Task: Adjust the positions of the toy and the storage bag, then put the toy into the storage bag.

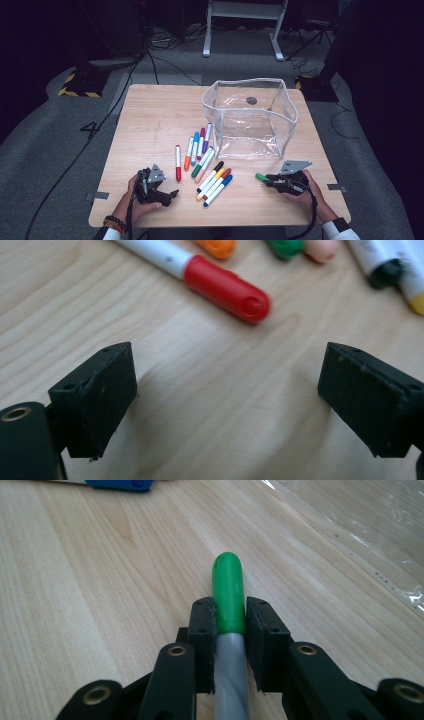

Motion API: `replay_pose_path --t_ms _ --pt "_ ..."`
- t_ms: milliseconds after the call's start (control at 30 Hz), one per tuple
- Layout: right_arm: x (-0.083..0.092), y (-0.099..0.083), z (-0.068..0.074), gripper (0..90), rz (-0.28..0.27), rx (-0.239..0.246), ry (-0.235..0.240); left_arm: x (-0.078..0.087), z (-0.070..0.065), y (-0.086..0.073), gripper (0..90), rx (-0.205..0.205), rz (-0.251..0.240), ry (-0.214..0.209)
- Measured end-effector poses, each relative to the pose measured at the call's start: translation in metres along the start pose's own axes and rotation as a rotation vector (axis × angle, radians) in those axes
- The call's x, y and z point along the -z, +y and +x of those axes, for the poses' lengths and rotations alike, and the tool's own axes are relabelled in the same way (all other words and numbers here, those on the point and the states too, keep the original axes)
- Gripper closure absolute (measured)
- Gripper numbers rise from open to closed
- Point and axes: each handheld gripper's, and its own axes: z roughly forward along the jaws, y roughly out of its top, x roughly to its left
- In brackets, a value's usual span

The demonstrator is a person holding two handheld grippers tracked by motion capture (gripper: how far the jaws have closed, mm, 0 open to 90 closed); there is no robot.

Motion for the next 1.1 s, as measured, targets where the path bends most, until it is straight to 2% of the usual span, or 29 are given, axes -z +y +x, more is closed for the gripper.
replay_pose_path --t_ms 167,333,667,1000,1100 --pt "0.001 -0.001 -0.003 74.4 -0.001 -0.015 -0.011 0.000 0.017 0.000 9.0 0.036 -0.002 0.041" --pt "0.002 -0.002 -0.006 74.4 -0.003 -0.031 -0.023 -0.001 0.026 0.001 4.6 0.035 0.012 0.029" --pt "0.010 -0.005 -0.012 74.5 -0.041 -0.056 -0.032 -0.002 0.027 0.002 1.4 0.035 0.021 0.038" --pt "0.018 -0.003 -0.013 74.5 -0.070 -0.045 -0.040 -0.002 0.026 0.002 1.0 0.040 0.021 0.041" --pt "0.024 -0.002 -0.014 74.5 -0.093 -0.055 -0.043 -0.002 0.026 0.002 1.1 0.039 0.021 0.041"
